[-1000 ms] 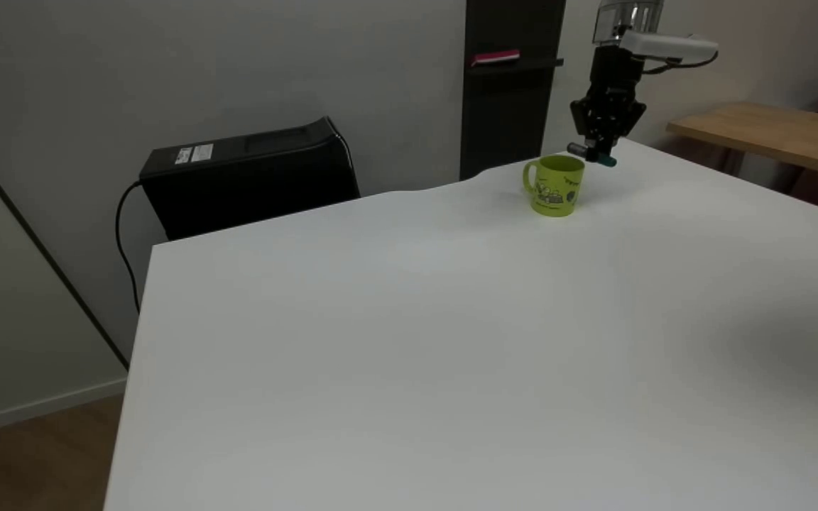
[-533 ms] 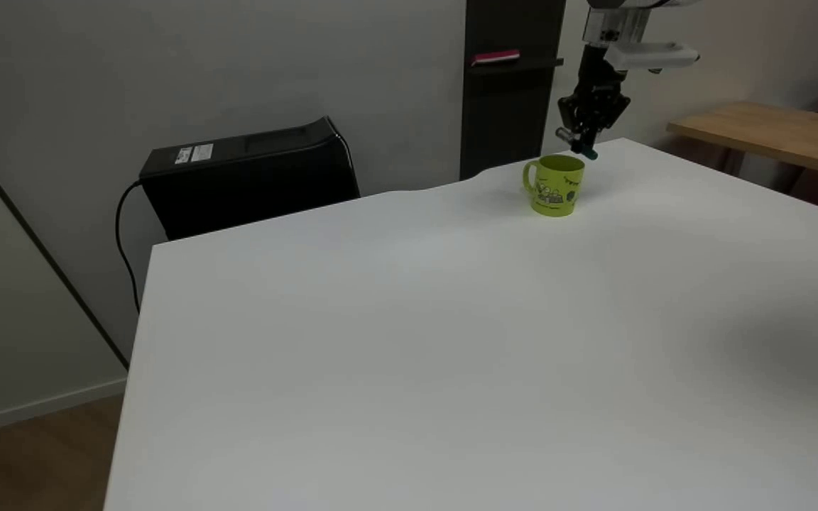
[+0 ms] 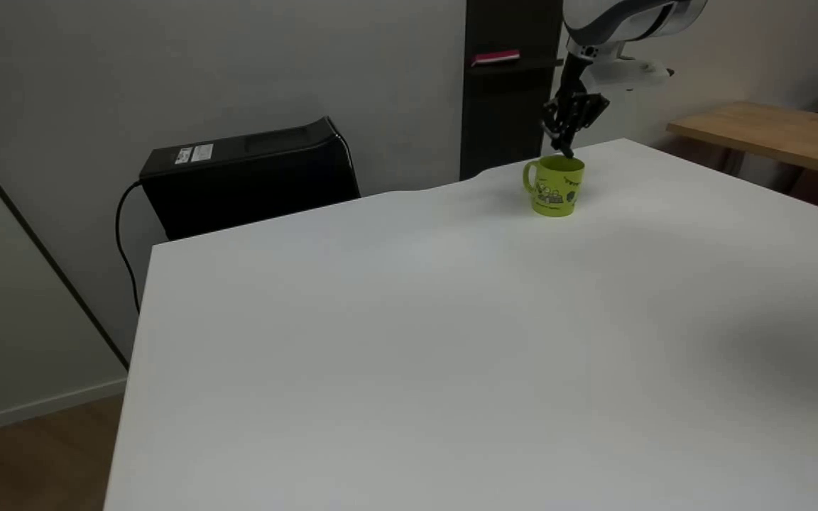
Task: Pick up the marker from the table and put it in the cup
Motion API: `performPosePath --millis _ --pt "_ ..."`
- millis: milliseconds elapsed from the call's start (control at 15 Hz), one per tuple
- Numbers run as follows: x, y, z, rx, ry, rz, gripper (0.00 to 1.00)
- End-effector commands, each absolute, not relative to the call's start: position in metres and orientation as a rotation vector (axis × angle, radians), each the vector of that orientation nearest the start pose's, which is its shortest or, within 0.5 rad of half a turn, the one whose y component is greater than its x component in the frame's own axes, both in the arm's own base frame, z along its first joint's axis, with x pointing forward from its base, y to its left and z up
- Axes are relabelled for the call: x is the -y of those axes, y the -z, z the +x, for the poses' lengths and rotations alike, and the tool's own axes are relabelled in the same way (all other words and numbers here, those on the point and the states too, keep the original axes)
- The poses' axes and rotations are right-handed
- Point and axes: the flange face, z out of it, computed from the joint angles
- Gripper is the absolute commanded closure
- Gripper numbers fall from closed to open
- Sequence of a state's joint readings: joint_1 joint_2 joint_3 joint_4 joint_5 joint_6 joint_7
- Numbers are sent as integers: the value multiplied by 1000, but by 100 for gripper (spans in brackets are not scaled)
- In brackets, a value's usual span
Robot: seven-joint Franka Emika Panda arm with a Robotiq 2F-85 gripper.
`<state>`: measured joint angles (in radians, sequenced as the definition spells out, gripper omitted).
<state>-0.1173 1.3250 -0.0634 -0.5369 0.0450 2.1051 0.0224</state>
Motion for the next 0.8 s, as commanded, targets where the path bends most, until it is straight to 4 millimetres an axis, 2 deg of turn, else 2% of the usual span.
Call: performPosePath --millis 0,733 --pt "105 -218 826 -363 463 -3166 97" --pt "82 -231 828 -539 481 -3239 97"
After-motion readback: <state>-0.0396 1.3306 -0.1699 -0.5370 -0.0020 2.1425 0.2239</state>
